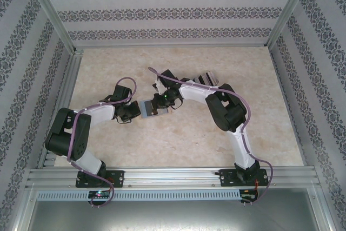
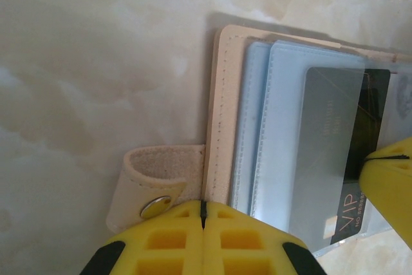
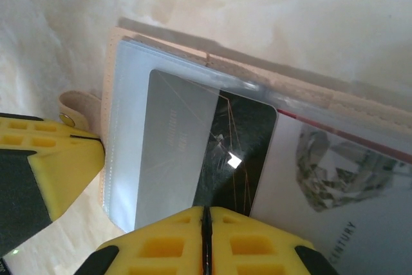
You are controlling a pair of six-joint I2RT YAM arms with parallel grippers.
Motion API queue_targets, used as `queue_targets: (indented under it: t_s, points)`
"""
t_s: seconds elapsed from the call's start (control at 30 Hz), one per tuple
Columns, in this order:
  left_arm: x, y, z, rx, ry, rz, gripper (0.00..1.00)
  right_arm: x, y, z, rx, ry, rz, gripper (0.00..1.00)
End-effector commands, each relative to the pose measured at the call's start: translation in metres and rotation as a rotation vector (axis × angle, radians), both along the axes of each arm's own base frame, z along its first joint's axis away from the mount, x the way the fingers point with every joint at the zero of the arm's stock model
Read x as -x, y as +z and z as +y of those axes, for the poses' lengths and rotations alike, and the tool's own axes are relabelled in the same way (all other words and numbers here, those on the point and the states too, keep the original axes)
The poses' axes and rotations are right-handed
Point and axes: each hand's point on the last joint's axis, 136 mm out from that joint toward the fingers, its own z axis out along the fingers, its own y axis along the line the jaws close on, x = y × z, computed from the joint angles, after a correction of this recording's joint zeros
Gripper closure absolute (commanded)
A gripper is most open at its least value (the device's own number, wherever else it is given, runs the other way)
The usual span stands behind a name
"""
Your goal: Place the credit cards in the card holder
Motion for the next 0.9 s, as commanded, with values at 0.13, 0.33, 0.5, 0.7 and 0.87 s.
queue_targets:
  t_s: [0.13,0.33,0.5,0.7,0.87]
  points:
    - [0.002,-0.011,0.0,0.016,0.016,0.024,0.97,0.013,-0.017,0.017,0.053,0.056,0.008,0.87]
    - [0.002,-0.009,0.001,0.009,0.013,0.021,0.97,0.013,-0.012,0.02,0.049,0.067,0.001,0.87]
    - [0.002,-0.005,0.005,-0.01,0.018,0.013,0.97,0.009,0.007,0.013,0.025,0.056,-0.025,0.86]
    - [-0.003,0.014,0.0,0.028,0.018,-0.032,0.97,0.009,0.025,0.01,0.014,0.058,-0.06,0.78]
    - [-0.009,0.043,0.001,0.044,0.031,-0.097,0.92,0.011,0.021,0.01,0.02,0.065,-0.052,0.75]
